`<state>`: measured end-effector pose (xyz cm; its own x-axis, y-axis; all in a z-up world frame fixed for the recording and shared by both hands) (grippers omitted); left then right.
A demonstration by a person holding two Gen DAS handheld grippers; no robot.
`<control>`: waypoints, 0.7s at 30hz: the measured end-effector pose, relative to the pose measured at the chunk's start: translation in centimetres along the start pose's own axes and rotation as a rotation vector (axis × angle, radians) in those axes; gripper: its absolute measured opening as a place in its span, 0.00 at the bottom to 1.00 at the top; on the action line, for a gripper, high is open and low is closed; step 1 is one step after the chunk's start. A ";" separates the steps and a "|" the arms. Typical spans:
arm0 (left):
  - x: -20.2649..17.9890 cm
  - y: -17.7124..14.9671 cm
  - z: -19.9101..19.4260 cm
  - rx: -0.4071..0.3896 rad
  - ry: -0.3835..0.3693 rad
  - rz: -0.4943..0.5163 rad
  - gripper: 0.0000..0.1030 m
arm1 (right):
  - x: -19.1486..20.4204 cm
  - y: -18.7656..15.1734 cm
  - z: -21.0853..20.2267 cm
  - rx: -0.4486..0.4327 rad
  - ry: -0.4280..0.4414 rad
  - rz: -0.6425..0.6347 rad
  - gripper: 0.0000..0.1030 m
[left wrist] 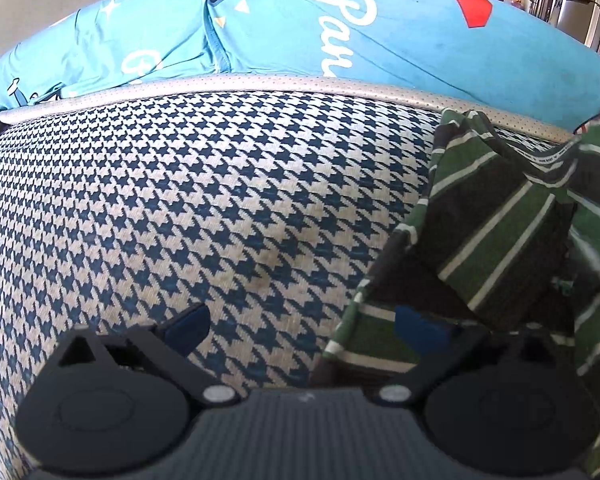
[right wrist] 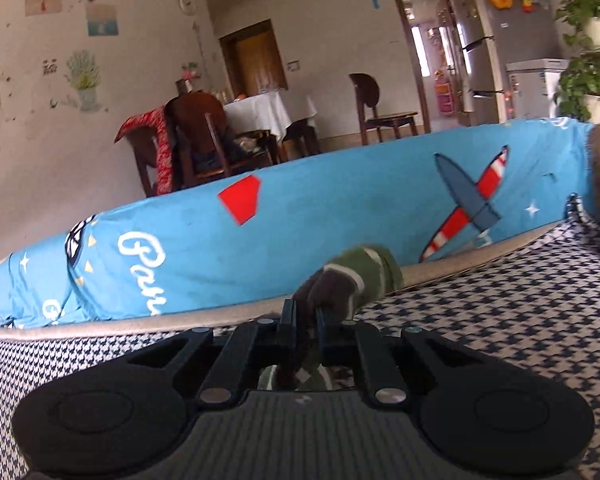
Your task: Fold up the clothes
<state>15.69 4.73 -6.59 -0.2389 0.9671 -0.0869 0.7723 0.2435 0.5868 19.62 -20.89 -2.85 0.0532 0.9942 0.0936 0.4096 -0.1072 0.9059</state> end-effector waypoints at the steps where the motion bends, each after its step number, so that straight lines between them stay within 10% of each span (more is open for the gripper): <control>1: -0.2 0.0 0.0 -0.001 -0.001 0.002 1.00 | -0.6 0.1 -0.1 -0.001 -0.006 0.010 0.11; 21: 1.2 -0.2 -0.1 0.029 -0.009 -0.027 1.00 | 9.1 -3.0 7.1 0.055 0.176 -0.152 0.11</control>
<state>15.14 5.82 -6.71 -0.2548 0.9607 -0.1099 0.7821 0.2716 0.5608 25.32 -11.54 -7.64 -0.1702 0.9849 0.0326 0.4505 0.0484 0.8915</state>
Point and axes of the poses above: each gripper's, at about its wrist camera, not at the fingertips, and z roughly the way its jaws point, x to its left, y to its top, the point moved 3 cm from there along z, roughly the way its jaws point, and after that the axes turned 8 degrees about -z, right-handed, at the moved point
